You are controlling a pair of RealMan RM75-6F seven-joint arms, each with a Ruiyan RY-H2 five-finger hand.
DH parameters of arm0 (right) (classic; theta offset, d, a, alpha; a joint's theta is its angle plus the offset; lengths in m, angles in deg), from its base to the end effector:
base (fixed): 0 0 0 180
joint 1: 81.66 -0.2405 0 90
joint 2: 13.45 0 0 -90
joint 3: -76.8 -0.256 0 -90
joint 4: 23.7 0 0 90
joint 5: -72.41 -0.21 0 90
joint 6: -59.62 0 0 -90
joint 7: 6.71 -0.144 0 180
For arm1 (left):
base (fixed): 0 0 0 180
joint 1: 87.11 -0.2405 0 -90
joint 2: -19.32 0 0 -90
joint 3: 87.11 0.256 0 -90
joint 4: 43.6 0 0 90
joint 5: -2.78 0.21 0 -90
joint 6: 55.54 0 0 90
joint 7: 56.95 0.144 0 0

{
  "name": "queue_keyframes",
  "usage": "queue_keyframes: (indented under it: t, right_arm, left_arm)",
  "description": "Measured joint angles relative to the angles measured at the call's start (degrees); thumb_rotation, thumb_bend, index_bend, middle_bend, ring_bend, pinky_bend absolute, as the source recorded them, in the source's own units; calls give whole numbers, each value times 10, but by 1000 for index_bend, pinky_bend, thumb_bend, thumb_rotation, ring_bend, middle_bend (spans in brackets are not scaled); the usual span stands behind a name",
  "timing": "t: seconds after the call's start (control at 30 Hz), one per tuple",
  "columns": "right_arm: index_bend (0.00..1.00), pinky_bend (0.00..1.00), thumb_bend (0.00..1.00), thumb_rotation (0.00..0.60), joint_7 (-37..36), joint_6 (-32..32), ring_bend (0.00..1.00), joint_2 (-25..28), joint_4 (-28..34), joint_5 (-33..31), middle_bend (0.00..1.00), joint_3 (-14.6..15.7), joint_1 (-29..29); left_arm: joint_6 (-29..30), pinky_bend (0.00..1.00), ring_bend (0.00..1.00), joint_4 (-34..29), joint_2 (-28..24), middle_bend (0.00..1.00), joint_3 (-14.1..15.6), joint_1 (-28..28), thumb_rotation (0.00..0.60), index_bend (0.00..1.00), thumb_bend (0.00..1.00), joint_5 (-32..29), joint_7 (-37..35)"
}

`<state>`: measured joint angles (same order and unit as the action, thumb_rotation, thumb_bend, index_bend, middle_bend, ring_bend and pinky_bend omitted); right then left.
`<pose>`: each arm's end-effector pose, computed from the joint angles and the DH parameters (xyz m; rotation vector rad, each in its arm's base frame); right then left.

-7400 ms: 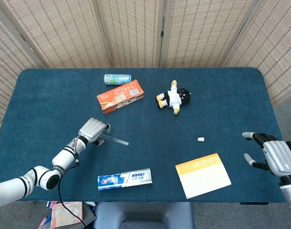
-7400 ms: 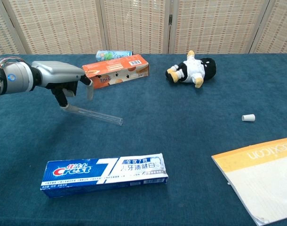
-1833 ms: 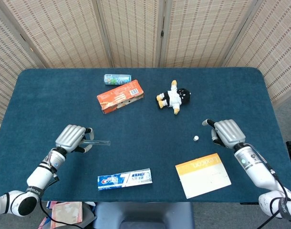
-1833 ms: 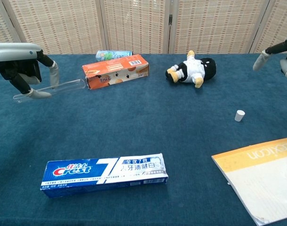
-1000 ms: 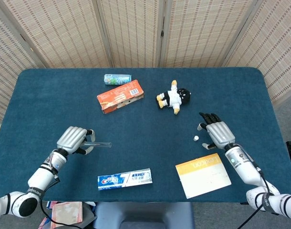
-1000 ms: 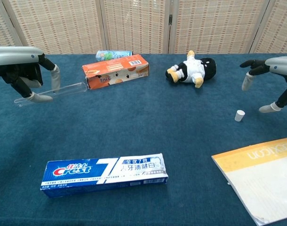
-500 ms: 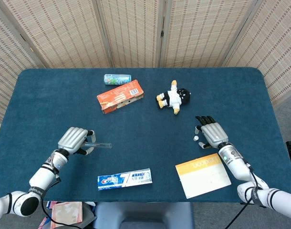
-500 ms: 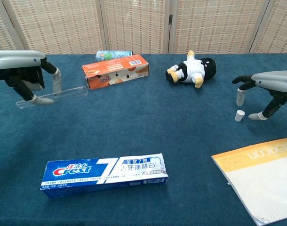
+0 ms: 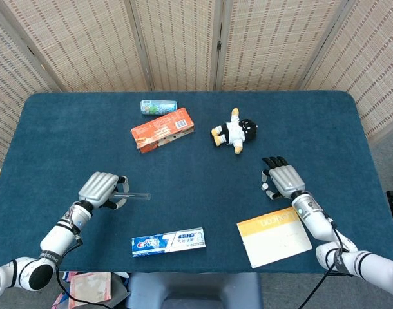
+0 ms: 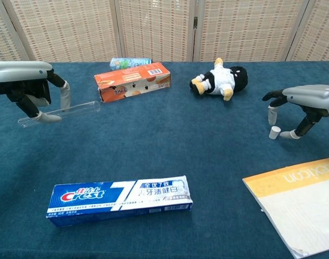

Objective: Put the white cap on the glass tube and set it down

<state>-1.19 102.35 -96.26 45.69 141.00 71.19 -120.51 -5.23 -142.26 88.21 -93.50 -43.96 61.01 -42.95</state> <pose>-0.2619 -0.3627 0.0200 1.8559 -1.0230 0.6142 -0.1726 0.3370 0.0620 -1.8747 -1.0662 -0.8026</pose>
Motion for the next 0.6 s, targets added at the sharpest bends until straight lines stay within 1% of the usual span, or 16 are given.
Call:
queue_keyframes:
  t: [0.6]
  right_arm:
    - [467,0,335,600,2,-6,0,-11,-11,-7,106,-2,-3]
  left_arm:
    - [-1,1000,1000,5,1,1000,1,-2,600,671,358,1,-5]
